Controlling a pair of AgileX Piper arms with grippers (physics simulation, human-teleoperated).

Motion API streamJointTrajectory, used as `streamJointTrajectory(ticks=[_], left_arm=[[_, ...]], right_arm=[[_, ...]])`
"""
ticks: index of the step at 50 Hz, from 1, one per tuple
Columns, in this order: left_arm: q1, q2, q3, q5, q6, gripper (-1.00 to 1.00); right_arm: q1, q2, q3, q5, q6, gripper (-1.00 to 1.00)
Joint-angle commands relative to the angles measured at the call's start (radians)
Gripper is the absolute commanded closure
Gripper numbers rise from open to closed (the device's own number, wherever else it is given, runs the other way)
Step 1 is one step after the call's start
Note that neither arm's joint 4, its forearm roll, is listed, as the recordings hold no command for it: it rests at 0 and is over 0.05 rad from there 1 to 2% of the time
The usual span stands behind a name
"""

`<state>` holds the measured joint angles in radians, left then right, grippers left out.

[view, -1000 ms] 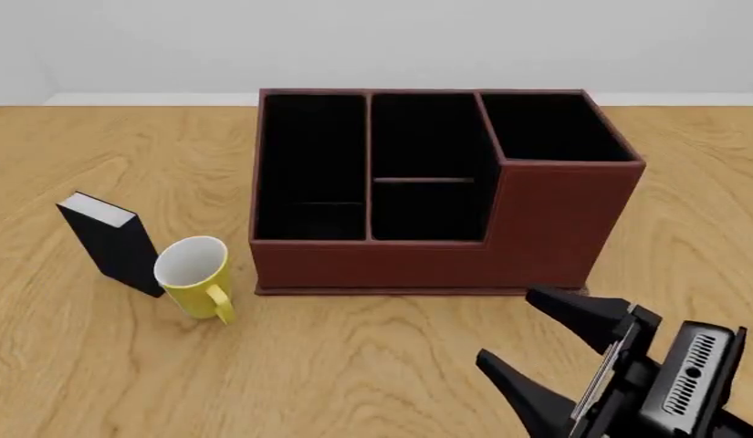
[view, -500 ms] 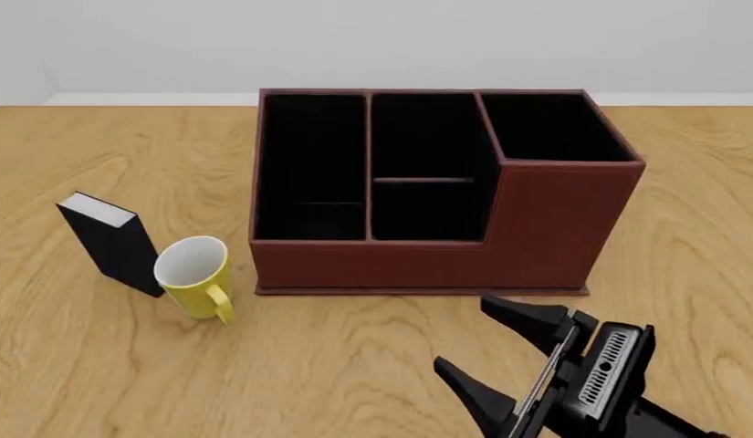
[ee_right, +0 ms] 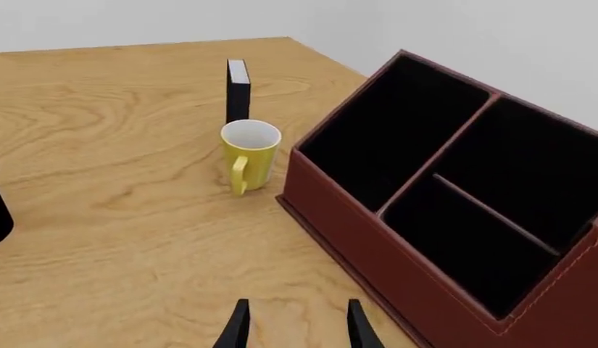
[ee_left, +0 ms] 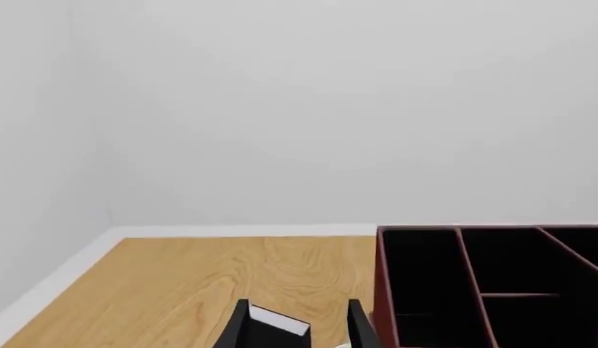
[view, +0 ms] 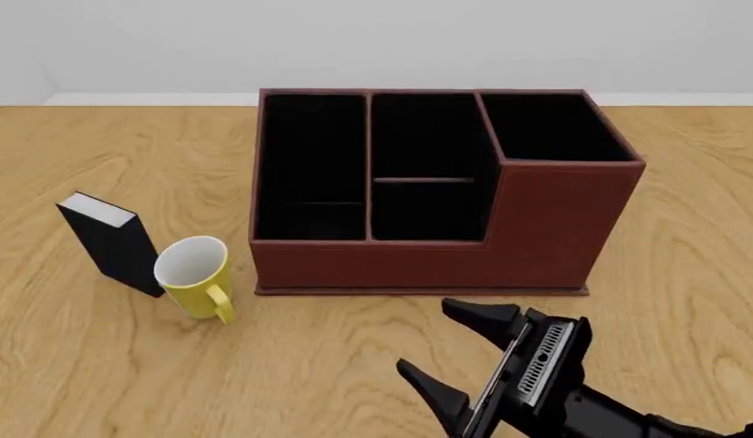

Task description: Pick up the yellow and white mug and place it to the right of the caddy.

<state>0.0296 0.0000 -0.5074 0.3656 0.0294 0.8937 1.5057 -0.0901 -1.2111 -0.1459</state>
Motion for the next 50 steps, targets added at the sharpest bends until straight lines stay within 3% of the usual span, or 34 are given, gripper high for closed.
streamJointTrajectory(ticks=[1, 17, 18, 50], left_arm=[[-0.008, 0.000, -0.054, 0.040, -0.003, -1.00], [-0.004, 0.000, -0.102, 0.083, -0.012, -1.00], [-0.003, 0.000, -0.105, 0.085, -0.012, -1.00], [-0.013, 0.000, -0.168, 0.151, -0.011, -1.00]], right_arm=[[0.028, 0.092, -0.071, -0.009, -0.003, -1.00], [0.072, 0.161, -0.140, -0.008, -0.022, -1.00], [0.045, 0.100, -0.104, -0.009, -0.030, -1.00], [0.093, 0.281, -0.266, 0.015, -0.010, -1.00]])
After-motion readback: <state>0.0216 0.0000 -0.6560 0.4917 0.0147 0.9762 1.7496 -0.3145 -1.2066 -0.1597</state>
